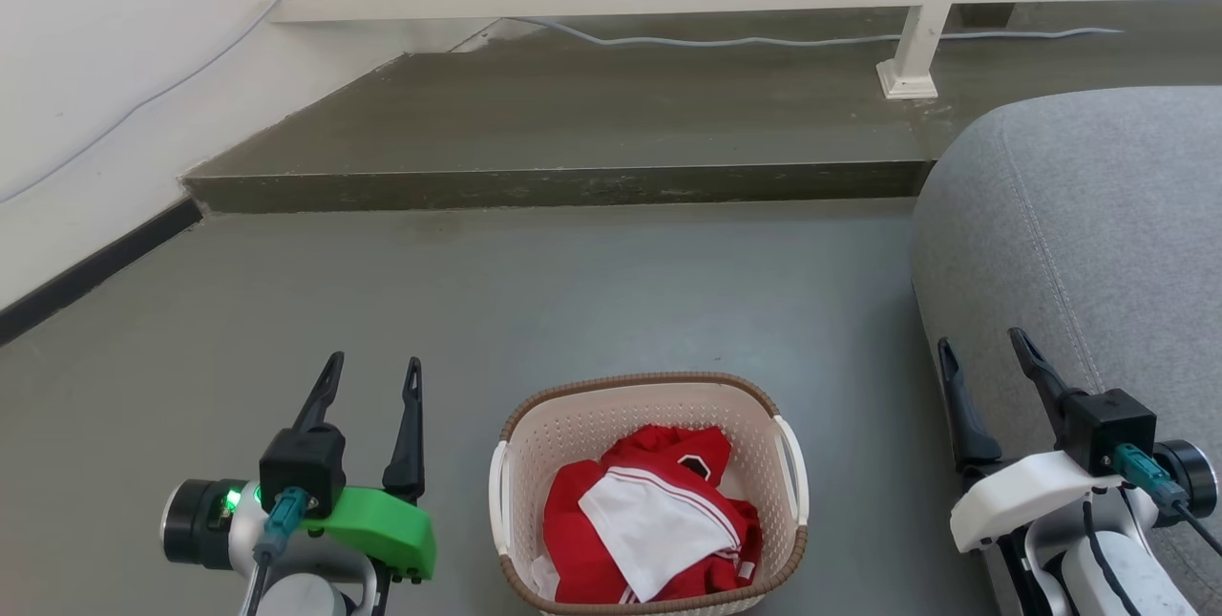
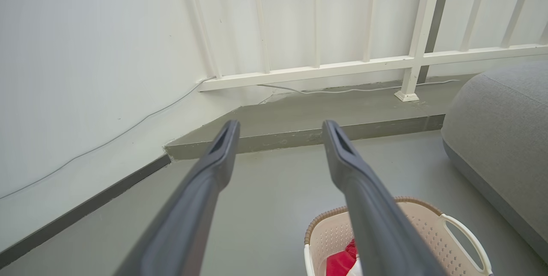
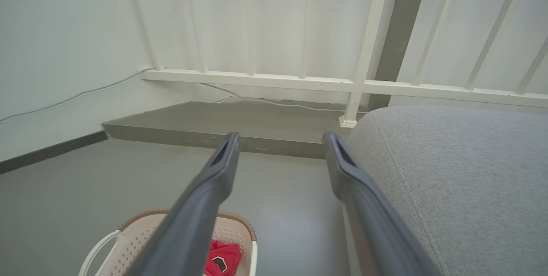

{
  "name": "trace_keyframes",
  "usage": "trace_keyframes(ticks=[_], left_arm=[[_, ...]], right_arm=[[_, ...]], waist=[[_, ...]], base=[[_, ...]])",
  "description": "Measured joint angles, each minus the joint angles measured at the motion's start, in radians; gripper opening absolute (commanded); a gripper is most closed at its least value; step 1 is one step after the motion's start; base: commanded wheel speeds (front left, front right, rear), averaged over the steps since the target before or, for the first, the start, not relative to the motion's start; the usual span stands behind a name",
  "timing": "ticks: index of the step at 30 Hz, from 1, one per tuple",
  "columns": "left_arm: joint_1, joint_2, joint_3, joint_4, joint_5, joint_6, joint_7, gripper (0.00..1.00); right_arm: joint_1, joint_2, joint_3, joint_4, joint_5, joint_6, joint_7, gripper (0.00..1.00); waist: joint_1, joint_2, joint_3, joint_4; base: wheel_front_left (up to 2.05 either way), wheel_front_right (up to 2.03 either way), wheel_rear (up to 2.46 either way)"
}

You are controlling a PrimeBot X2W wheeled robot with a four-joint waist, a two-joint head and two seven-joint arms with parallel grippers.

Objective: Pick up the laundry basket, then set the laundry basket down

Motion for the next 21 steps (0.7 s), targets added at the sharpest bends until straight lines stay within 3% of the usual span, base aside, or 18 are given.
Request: trace_keyframes(ticks=[21], left_arm=[[0.001, -0.010, 0.004, 0.016, -0.007, 0.000, 0.000, 1.00]], right_arm=[[0.000, 0.020, -0.008, 0.005, -0.008, 0.003, -0.001, 1.00]], waist=[[0.0000, 0.0000, 0.006, -0.003]], base=[[0.00, 0.00, 0.00]])
